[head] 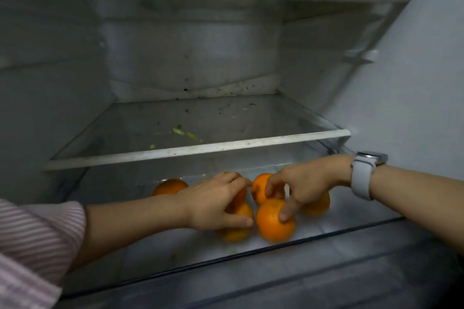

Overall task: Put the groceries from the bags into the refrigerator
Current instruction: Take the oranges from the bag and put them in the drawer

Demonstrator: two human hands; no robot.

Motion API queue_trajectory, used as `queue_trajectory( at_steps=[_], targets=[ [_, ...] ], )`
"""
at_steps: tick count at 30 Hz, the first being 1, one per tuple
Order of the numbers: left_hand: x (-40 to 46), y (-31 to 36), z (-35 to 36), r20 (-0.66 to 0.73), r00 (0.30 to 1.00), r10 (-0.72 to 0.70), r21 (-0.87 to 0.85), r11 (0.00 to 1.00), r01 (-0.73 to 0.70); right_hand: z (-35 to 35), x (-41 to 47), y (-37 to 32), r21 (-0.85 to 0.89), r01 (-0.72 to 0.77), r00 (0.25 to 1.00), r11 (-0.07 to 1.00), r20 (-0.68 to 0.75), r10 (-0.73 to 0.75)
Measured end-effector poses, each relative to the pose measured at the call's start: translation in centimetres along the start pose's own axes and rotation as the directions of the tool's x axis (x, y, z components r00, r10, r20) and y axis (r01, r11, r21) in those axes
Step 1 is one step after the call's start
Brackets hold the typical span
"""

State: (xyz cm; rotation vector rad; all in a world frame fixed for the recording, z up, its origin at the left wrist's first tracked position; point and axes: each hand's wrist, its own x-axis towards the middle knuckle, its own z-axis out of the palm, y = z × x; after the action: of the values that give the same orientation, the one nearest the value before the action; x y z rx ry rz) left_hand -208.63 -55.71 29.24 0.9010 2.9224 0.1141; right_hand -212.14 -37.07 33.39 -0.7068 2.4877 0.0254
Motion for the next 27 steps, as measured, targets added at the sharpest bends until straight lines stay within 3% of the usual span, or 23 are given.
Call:
queue_trajectory(
  at_steps=[5, 10, 13, 15, 17, 19, 21, 23, 27],
  targets=[
    [-0.9, 1.0, -4.0, -0.002, 1.000, -0.014, 0.050, 0.999, 0.014, -1.2, -2.4, -0.2, -0.007, -0.033, 0.997, 0.999, -0.075, 0.032],
    [-4.4, 5.0, -7.8, -0.186, 0.972, -0.142, 0.135, 0.976, 0.169, -1.5, -6.3, -1.0, -0.001, 0.015, 0.950, 1.000, -0.312, -0.015],
    [-7.8, 7.7, -8.0, -0.414, 0.864, -0.288, 0.187, 0.901, 0.390, -0.4, -8.3, -2.1, -0.031, 0.132, 0.785, 0.991, -0.608, -0.123],
    [-10.2, 9.4, -7.0, -0.604, 0.723, -0.336, 0.153, 0.841, 0.519, 1.3, -9.3, -3.7, -0.022, 0.259, 0.629, 0.966, -0.754, -0.186],
    [-12.8, 11.1, -4.8, -0.763, 0.546, -0.346, 0.025, 0.828, 0.560, 3.7, -10.0, -5.7, -0.089, 0.339, 0.462, 0.936, -0.851, -0.249],
    [-15.8, 12.7, -2.1, -0.824, 0.448, -0.347, -0.028, 0.814, 0.580, 7.0, -10.5, -7.7, -0.198, 0.328, 0.286, 0.924, -0.911, -0.297],
    [-18.6, 14.2, 1.3, -0.845, 0.388, -0.369, -0.034, 0.761, 0.648, 10.6, -10.3, -9.1, -0.288, 0.214, 0.146, 0.933, -0.935, -0.322],
    [-20.6, 15.3, 4.7, -0.817, 0.374, -0.439, -0.054, 0.704, 0.708, 13.9, -9.6, -9.9, -0.365, 0.058, 0.120, 0.929, -0.921, -0.370],
    [-21.5, 15.1, 7.5, -0.539, 0.513, -0.668, -0.075, 0.645, 0.760, 16.0, -8.5, -9.9, -0.437, -0.059, 0.166, 0.897, -0.891, -0.423]
  ],
)
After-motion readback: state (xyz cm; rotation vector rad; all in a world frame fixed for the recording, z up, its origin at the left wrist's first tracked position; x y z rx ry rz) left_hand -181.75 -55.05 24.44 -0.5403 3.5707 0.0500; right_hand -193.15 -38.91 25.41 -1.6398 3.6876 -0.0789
